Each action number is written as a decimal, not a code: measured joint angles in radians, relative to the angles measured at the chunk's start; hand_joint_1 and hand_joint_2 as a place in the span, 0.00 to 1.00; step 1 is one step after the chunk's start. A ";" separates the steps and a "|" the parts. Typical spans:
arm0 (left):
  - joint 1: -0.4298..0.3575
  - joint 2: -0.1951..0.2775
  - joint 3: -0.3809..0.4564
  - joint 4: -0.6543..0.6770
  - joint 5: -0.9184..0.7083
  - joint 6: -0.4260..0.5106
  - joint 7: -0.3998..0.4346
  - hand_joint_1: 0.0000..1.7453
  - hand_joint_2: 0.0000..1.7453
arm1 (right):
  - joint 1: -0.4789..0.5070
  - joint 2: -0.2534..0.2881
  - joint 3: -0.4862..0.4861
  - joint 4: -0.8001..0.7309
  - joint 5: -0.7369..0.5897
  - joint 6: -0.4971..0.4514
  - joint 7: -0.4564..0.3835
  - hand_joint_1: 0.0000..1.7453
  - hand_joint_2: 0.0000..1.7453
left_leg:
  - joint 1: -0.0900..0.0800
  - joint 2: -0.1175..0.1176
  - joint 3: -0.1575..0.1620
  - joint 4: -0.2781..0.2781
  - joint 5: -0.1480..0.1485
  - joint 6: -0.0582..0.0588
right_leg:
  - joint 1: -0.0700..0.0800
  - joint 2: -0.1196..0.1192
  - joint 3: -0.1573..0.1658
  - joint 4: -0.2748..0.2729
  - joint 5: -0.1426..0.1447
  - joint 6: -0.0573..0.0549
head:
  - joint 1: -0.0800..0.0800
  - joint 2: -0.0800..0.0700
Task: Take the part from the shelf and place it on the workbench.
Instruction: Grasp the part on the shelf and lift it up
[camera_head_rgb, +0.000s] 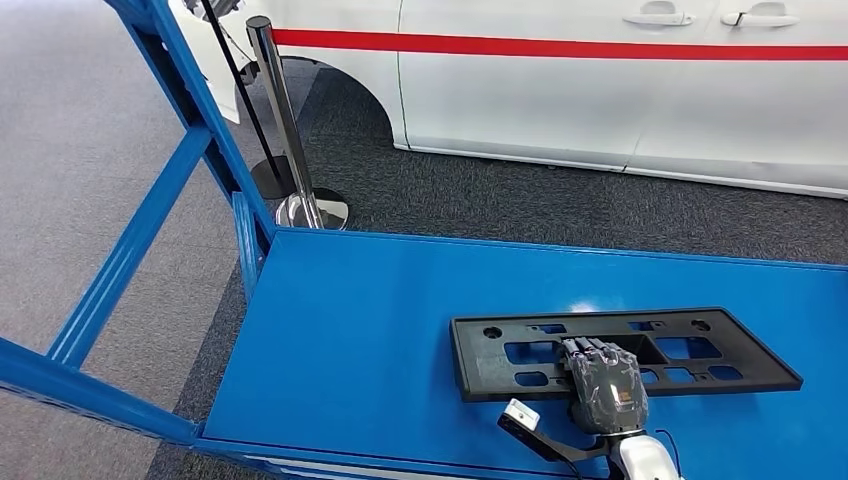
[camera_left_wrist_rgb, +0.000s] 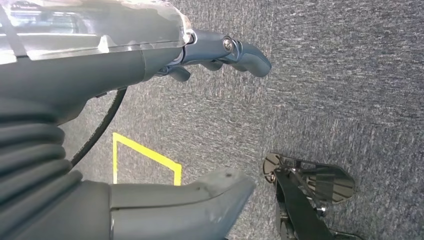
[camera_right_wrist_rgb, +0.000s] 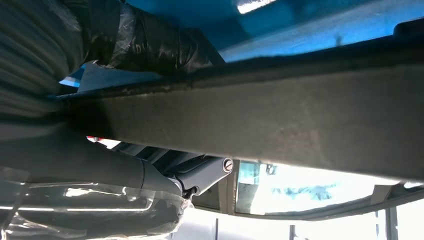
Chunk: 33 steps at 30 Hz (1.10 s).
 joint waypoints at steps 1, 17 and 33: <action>0.000 0.000 0.001 0.000 0.000 0.000 0.000 0.00 1.00 | 0.000 -0.001 0.000 -0.002 0.000 0.000 0.000 1.00 1.00 | 0.000 0.000 0.000 0.000 0.000 0.000 | 0.000 0.000 0.000 0.000 0.000 0.000 | 0.000 0.000; 0.000 0.000 0.016 0.000 -0.005 -0.009 0.005 0.00 1.00 | 0.005 -0.003 0.000 -0.011 -0.022 -0.027 -0.024 1.00 1.00 | 0.000 0.000 0.000 0.000 0.000 0.000 | 0.000 0.000 0.000 0.000 0.000 0.000 | 0.000 0.000; -0.004 0.000 0.016 0.000 -0.024 0.009 0.027 0.00 1.00 | 0.106 -0.019 -0.042 -0.292 0.183 -0.249 -0.036 1.00 1.00 | 0.000 0.000 0.000 0.000 0.000 0.000 | 0.000 0.000 0.000 0.000 0.000 0.000 | 0.000 0.000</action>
